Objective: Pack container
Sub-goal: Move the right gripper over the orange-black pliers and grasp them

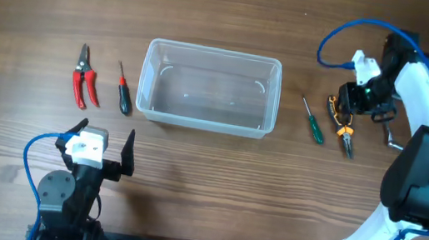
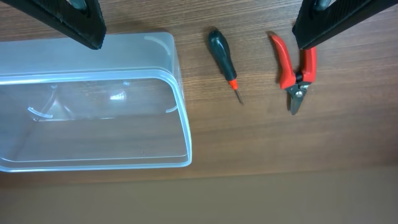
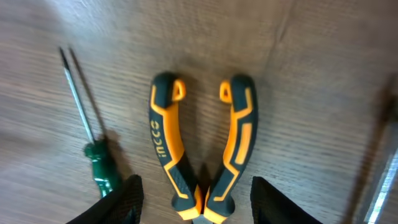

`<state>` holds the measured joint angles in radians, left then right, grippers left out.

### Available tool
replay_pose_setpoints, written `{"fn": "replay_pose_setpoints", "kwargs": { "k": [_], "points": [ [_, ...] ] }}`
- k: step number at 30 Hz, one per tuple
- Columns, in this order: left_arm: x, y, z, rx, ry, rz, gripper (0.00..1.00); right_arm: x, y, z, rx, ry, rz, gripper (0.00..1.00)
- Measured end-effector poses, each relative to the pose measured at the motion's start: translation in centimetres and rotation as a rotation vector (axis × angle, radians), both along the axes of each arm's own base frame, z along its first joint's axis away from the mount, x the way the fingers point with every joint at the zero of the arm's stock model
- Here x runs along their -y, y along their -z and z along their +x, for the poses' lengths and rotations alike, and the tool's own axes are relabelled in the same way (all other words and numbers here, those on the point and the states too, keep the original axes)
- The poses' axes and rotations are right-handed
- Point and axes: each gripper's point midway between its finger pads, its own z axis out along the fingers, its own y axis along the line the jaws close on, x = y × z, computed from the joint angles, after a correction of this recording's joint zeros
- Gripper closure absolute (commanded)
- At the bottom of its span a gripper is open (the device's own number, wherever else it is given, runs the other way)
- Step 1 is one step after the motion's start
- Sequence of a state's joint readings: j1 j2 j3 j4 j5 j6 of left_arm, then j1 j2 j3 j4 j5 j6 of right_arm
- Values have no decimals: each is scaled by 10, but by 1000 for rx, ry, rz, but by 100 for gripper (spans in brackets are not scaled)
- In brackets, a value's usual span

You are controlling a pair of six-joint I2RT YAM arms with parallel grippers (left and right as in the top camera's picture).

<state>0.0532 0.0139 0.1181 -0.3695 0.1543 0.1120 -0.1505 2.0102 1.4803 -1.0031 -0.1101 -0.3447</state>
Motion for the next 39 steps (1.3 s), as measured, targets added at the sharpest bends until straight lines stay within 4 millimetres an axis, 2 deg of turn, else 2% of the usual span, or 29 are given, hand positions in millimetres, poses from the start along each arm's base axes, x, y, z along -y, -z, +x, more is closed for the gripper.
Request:
{"fn": "replay_pose_setpoints", "kwargs": {
  "k": [2, 14, 19, 21, 22, 26, 31, 39],
  "points": [
    [0, 0, 0, 0, 0, 0, 0, 3, 6, -4, -12, 4, -17, 45],
    [0, 0, 0, 0, 0, 0, 0, 16, 9, 3, 11, 52, -67, 45],
    [0, 0, 0, 0, 0, 0, 0, 20, 36, 4, -23, 60, -63, 45],
    [0, 0, 0, 0, 0, 0, 0, 22, 38, 8, -11, 64, -67, 46],
    [0, 0, 0, 0, 0, 0, 0, 22, 38, 11, 2, 65, -69, 47],
    [0, 0, 0, 0, 0, 0, 0, 23, 38, 17, 25, 72, -71, 63],
    [0, 0, 0, 0, 0, 0, 0, 23, 38, 17, 24, 76, -68, 66],
    [0, 0, 0, 0, 0, 0, 0, 18, 38, 0, -45, 74, -48, 82]
  ]
}}
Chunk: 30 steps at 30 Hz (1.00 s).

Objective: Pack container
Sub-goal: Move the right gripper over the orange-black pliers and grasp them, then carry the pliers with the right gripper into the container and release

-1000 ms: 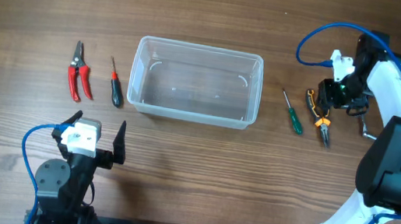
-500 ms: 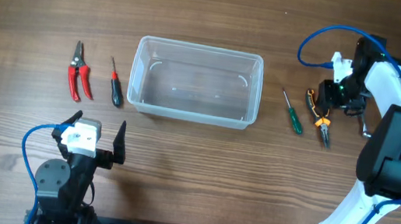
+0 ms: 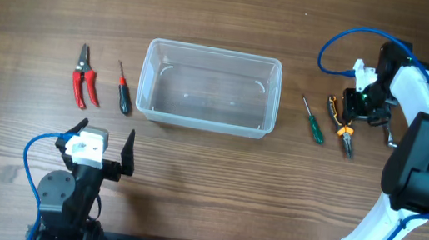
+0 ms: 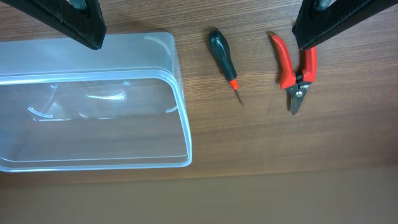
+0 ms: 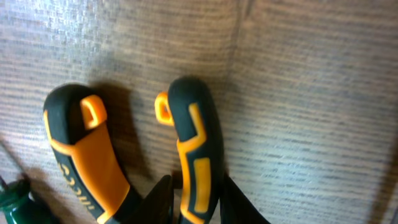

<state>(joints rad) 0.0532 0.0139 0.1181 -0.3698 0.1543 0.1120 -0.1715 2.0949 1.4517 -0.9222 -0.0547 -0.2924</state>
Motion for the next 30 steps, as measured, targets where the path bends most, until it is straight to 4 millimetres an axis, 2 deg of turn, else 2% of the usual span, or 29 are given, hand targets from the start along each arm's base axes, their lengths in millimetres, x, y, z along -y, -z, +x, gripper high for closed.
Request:
{"fn": "replay_pose_setpoints", "kwargs": {
  "k": [4, 12, 14, 16, 18, 20, 22, 25, 26, 28, 29, 30],
  "points": [
    [0, 0, 0, 0, 0, 0, 0, -3, 0, -3, -14, 5, 13, 96],
    [0, 0, 0, 1, 0, 0, 0, -3, -1, -6, -25, 7, 21, 96],
    [0, 0, 0, 0, 0, 0, 0, -5, -4, -10, -45, 7, 30, 96],
    [0, 0, 0, 0, 0, 0, 0, -4, -16, -1, -29, 8, 29, 96],
    [0, 0, 0, 0, 0, 0, 0, -2, -32, 13, 9, 9, 26, 96],
    [0, 0, 0, 0, 0, 0, 0, 2, -64, 37, 80, 8, 15, 96],
    [0, 0, 0, 0, 0, 0, 0, 4, -86, 48, 115, 11, 12, 96],
    [0, 0, 0, 1, 0, 0, 0, 1, -133, 67, 203, 10, 33, 96],
    [0, 0, 0, 0, 0, 0, 0, -3, -152, 75, 248, 2, 49, 96],
    [0, 0, 0, 0, 0, 0, 0, -13, -172, 83, 294, -16, 67, 96],
    [0, 0, 0, 1, 0, 0, 0, -28, -190, 91, 342, -48, 85, 96],
    [0, 0, 0, 0, 0, 0, 0, -37, -197, 93, 359, -71, 90, 96]
  ]
}}
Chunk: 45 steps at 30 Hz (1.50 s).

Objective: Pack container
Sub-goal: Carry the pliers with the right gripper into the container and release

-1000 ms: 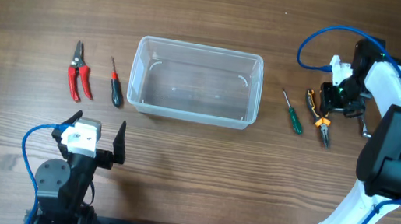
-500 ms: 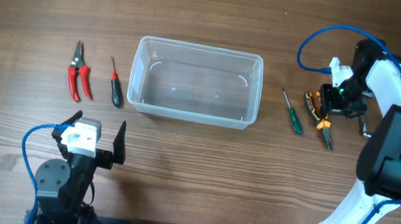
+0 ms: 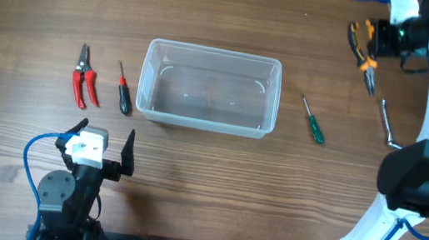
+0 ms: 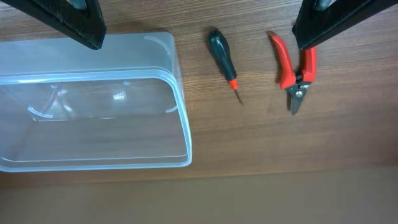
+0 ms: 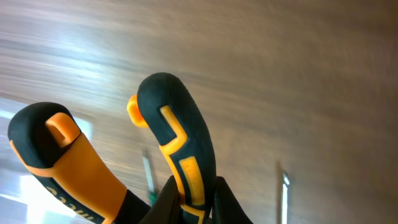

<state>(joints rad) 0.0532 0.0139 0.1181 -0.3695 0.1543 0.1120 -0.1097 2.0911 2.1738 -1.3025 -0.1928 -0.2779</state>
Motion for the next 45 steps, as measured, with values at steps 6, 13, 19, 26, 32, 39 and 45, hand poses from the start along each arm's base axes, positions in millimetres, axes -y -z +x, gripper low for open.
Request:
{"fn": "replay_pose_setpoints", "kwargs": {
  "k": [6, 13, 19, 26, 32, 39, 45],
  "points": [
    [0, 0, 0, 0, 0, 0, 0, -146, -34, -16, 101, -389, -1, 96],
    [0, 0, 0, 0, 0, 0, 0, -300, -43, -83, 178, -840, -6, 96],
    [0, 0, 0, 0, 0, 0, 0, -351, -43, -115, 274, -1099, -130, 96],
    [0, 0, 0, 0, 0, 0, 0, -340, -29, -82, 312, -987, -166, 96],
    [0, 0, 0, 0, 0, 0, 0, -323, 35, -82, 183, -920, -178, 96],
    [0, 0, 0, 0, 0, 0, 0, -312, 114, -100, 39, -929, -194, 96],
    [0, 0, 0, 0, 0, 0, 0, -306, 162, -113, -37, -922, -186, 66]
  ]
}}
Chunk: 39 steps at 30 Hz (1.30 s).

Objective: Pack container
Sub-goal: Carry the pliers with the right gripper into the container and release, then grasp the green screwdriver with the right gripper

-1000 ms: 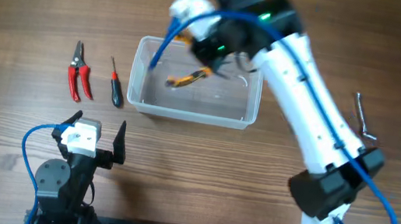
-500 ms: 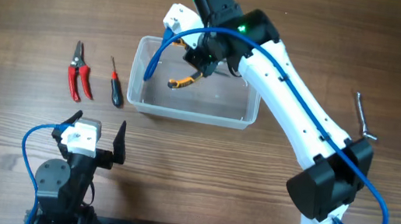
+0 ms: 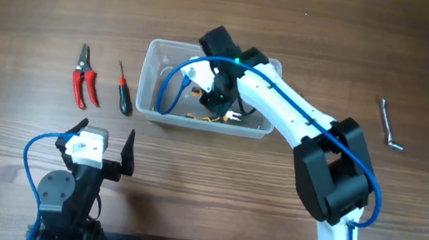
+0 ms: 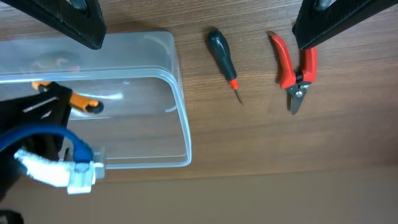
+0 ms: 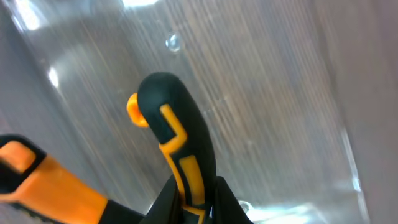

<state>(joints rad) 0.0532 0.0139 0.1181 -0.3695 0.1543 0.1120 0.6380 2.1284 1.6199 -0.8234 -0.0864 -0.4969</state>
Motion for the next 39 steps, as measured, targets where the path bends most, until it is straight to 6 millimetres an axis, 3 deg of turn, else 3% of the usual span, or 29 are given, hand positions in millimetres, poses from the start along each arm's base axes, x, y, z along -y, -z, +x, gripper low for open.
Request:
{"fn": "replay_pose_setpoints", "kwargs": {
  "k": [2, 10, 13, 14, 19, 20, 22, 24, 25, 29, 32, 34, 39],
  "points": [
    [0, 0, 0, 0, 0, 0, 0, 0, 2, 0, -2, 10, 6, 60],
    [0, 0, 0, 0, 0, 0, 0, -8, -2, 8, 15, 79, 51, 61],
    [0, 0, 0, 0, 0, 0, 0, -7, -13, 6, -13, 124, 43, 63],
    [0, 0, 0, 0, 0, 0, 0, -13, -31, 15, 4, 151, 68, 65],
    [0, 0, 0, 0, 0, 0, 0, -6, -125, 27, 23, 340, 94, 66],
    [0, 0, 0, 0, 0, 0, 0, 5, -152, 27, 28, 398, 104, 66],
    [0, 0, 0, 0, 0, 0, 0, 27, -182, 31, 40, 484, 123, 67],
    [0, 0, 0, 0, 0, 0, 0, 63, -197, 34, 23, 577, 104, 76],
    [0, 0, 0, 1, 0, 0, 0, 91, -199, 35, 2, 645, 78, 80],
    [0, 0, 0, 0, 0, 0, 0, 188, -187, 47, -65, 880, -1, 80],
    [0, 0, 0, 0, 0, 0, 0, 233, -174, 50, -95, 964, -34, 80],
    [0, 0, 0, 0, 0, 0, 0, 246, -160, 50, -117, 973, -52, 80],
    [0, 0, 0, 0, 0, 0, 0, 247, -115, 47, -168, 931, -94, 80]
  ]
}}
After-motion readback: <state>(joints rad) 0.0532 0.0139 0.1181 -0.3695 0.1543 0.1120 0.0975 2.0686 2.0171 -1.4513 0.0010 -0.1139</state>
